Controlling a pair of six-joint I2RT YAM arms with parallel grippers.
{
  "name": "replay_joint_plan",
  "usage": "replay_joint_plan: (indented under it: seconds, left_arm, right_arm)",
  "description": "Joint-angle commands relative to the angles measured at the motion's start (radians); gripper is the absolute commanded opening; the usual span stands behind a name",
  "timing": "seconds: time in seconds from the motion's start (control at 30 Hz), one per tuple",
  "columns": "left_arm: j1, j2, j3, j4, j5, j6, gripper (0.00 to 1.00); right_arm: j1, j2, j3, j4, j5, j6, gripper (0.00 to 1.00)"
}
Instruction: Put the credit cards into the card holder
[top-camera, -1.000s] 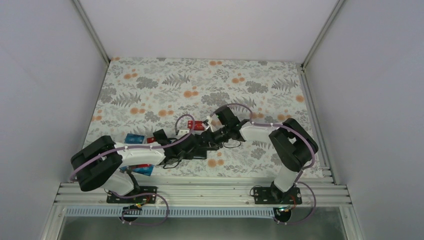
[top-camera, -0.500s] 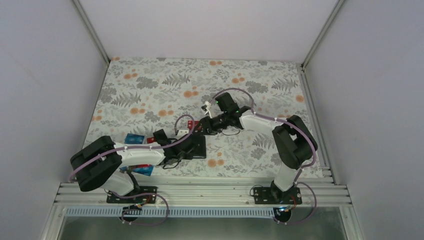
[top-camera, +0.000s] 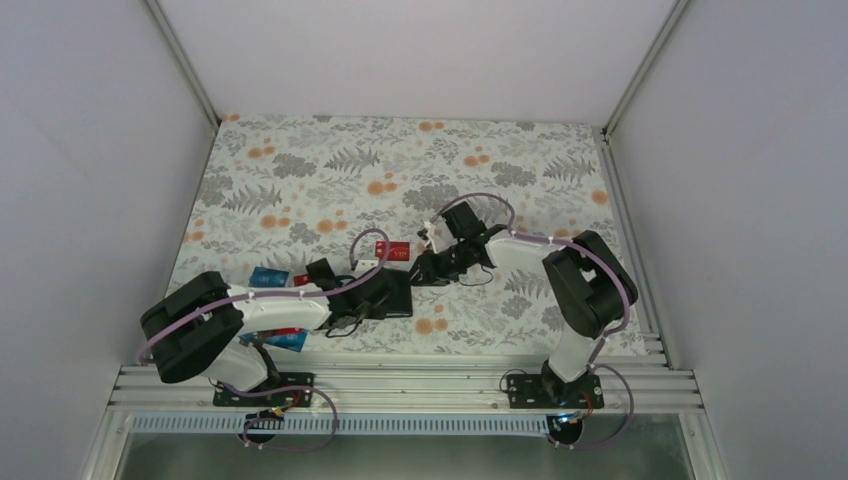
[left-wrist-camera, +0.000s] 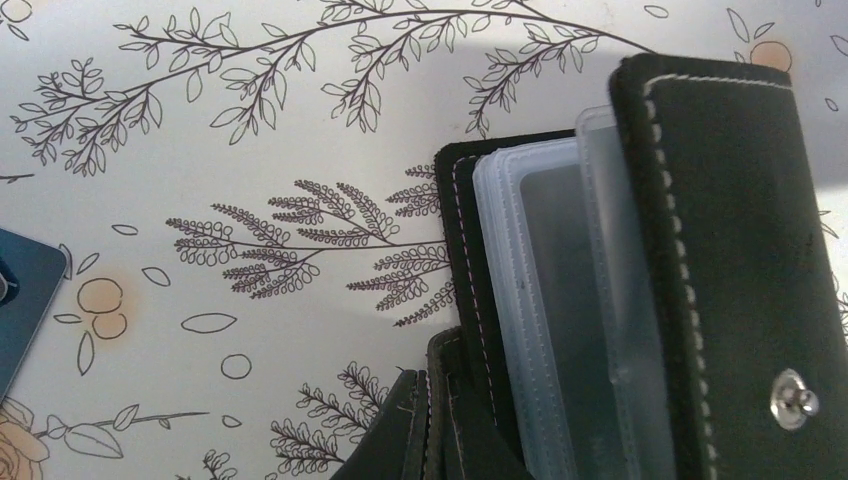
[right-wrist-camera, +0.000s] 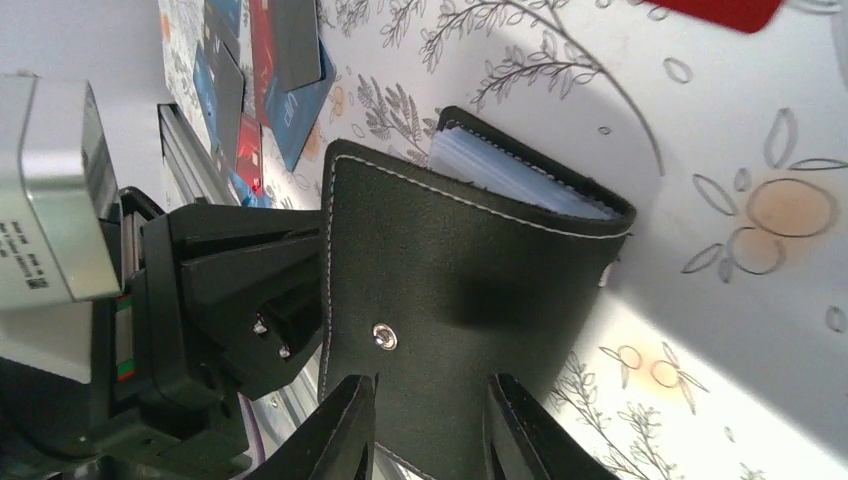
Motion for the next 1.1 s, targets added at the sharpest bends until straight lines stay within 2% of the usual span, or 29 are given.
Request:
replay_joint_plan:
  seconds: [0.0, 0.2, 0.47, 0.73, 0.9, 0.97, 1.07]
  left_arm:
    - [-0.005, 0.006, 0.031, -0.059, 0.012, 0.018, 0.02]
    - [-0.007, 0.027, 0.068, -0.086, 0.016, 0.019, 0.02]
    - [-0.007, 0.036, 0.090, -0.052, 0.072, 0.021, 0.03]
    - [-0.028, 0.117, 0.141, -0.014, 0.141, -0.003, 0.02]
    - [-0.040, 0.126, 0.188, -0.046, 0.168, -0.045, 0.03]
    - [-0.039, 0.120, 0.206, -0.076, 0.160, -0.049, 0.05]
    - [-0.040, 0.092, 0.215, -0.109, 0.159, -0.046, 0.15]
  right_arm:
    - [0.046, 0.035, -0.003, 0.082, -0.012, 0.021, 0.30]
    - [0.086, 0.106, 0.014, 0.127, 0.008, 0.050, 0.30]
    - [0.108, 0.169, 0.021, 0.073, 0.118, 0.017, 0.30]
    - [0.100, 0.076, 0.001, -0.023, 0.254, -0.022, 0.32]
    - [0.082, 0.035, -0.006, -0.080, 0.339, -0.048, 0.33]
    - [0.078, 0.035, -0.010, -0.081, 0.342, -0.056, 0.33]
    - [0.077, 0.048, -0.009, -0.075, 0.325, -0.060, 0.33]
